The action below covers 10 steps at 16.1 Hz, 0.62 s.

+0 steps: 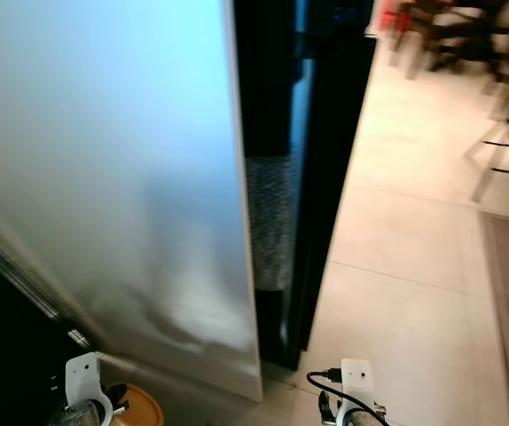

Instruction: Restocking fridge

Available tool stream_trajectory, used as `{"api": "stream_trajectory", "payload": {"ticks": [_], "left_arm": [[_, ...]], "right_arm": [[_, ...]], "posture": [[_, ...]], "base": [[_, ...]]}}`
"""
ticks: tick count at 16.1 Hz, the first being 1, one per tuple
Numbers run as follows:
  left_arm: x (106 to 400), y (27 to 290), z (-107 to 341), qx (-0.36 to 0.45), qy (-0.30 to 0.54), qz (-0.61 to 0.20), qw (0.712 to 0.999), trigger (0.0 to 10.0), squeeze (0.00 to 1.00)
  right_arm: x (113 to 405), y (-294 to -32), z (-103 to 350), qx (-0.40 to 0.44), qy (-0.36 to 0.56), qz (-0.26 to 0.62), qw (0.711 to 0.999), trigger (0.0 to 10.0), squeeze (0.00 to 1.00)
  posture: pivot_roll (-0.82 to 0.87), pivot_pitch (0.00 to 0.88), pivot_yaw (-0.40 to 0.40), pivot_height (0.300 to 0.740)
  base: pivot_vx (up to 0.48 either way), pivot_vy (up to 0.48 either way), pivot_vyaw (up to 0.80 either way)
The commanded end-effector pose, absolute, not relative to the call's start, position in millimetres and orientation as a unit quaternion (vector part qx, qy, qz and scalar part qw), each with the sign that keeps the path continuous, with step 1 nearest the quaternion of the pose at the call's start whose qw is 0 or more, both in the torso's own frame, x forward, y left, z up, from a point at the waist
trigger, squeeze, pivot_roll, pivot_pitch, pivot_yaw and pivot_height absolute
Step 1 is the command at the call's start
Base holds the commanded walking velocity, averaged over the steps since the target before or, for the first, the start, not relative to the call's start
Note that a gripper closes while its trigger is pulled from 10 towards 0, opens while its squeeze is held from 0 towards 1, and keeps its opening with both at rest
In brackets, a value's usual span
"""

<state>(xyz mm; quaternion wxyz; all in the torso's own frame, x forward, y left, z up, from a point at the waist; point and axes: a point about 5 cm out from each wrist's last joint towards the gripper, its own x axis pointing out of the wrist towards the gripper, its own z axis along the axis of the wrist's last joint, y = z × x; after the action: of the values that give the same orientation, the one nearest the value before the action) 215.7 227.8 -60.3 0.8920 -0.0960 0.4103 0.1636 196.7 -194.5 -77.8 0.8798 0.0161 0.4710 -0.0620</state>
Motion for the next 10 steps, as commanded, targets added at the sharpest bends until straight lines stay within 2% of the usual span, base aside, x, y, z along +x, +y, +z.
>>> {"api": "stream_trajectory", "payload": {"ticks": [1,6,8,10], "left_arm": [[206,231,-65,-0.091,0.422,0.171,0.886,10.0,0.00],[186,243,-72,-0.089,0.438,0.189,0.875,10.0,0.00],[174,255,-75,-0.083,0.448,0.196,0.868,10.0,0.00],[167,257,-78,-0.080,0.456,0.195,0.865,10.0,0.00]], "right_arm": [[199,-192,-77,0.013,0.469,-0.053,0.882,10.0,0.00],[192,-191,-81,0.011,0.477,-0.047,0.878,10.0,0.00],[186,-190,-84,0.005,0.482,-0.045,0.875,10.0,0.00],[185,-191,-84,0.000,0.484,-0.037,0.874,10.0,0.00]], "posture": [[-0.15,0.000,0.048,0.740],[-0.14,0.000,0.047,0.740],[-0.16,0.000,0.070,0.740],[-0.14,0.000,0.053,0.740]], "base": [[0.000,0.000,0.00],[0.000,0.000,0.00],[0.000,0.000,0.00],[0.000,0.000,-0.80]]}}
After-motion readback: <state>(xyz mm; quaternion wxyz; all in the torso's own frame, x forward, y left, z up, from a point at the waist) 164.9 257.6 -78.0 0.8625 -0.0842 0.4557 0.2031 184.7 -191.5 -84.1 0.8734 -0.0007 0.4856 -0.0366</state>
